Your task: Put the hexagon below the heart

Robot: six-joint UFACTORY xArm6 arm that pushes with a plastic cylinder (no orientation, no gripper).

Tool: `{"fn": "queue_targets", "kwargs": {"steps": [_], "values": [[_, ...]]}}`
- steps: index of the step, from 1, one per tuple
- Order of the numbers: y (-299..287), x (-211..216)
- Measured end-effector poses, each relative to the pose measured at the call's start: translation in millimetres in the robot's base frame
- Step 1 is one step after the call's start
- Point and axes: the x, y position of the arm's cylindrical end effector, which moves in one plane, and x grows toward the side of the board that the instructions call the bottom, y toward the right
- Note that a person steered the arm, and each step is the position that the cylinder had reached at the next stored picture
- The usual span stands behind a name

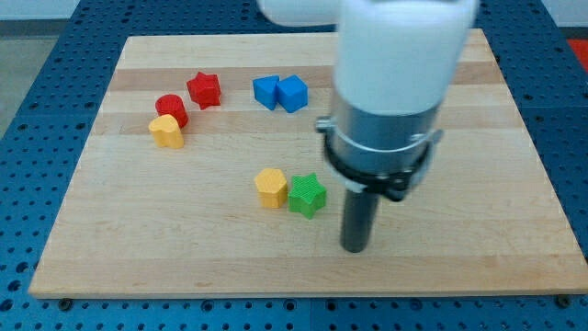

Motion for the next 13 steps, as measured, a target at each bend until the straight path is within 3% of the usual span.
{"fn": "queue_targets", "kwargs": {"steps": [1, 3, 5, 7, 8, 9, 10, 11, 13], "values": [[-38.1, -13.5], [-56.3, -105.8], [-56.0, -74.7], [10.6, -52.0], [8.4, -23.6], [-39.6, -17.1], [-104.8, -37.0], [-131.6, -83.7], [-105.8, -89.2]]}}
